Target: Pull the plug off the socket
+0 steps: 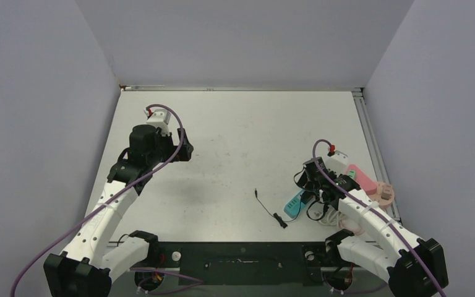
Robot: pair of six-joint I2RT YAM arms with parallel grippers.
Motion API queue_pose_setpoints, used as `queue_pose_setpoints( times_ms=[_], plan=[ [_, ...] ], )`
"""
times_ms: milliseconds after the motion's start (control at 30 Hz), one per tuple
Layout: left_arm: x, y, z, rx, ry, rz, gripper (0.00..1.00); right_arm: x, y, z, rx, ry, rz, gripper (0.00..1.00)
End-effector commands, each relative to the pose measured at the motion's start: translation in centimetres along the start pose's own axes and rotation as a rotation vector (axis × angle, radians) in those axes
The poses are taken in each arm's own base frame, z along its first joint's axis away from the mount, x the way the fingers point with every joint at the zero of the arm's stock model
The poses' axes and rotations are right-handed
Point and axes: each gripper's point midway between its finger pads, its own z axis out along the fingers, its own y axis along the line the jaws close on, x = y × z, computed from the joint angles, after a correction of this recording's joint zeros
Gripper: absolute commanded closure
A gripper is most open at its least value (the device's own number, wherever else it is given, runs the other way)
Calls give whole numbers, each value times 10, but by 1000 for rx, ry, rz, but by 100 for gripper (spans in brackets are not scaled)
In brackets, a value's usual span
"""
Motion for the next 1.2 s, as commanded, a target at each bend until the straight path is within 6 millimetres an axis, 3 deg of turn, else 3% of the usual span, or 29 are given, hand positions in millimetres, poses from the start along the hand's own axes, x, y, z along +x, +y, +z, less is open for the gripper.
queue_pose_setpoints(
  times_ms=[0,167,433,567,733,867,1000,1167],
  plan=[
    [-12,-7,-2,29,-37,5,4,-13,8,-2,-26,-49,8,35],
    [-11,-7,-1,29,-33,4,4,-18,31,-11,-152,-68,-44,59],
    [-8,-6,3,26,-20,3,4,-17,106,-38,-453,-118,-240,80],
    [-5,-6,6,25,-7,1,4,3,146,-45,-512,-136,-392,82],
    [-4,-3,8,12,-3,-3,4,46,210,-71,-652,-188,-645,83],
    [-5,-1,8,1,-8,-8,4,80,248,-85,-771,-176,-781,84],
    [-5,0,8,-9,-12,-10,4,102,270,-98,-902,-141,-842,82],
    [-6,2,8,-19,-14,-10,4,103,277,-92,-889,-156,-860,70]
  ],
)
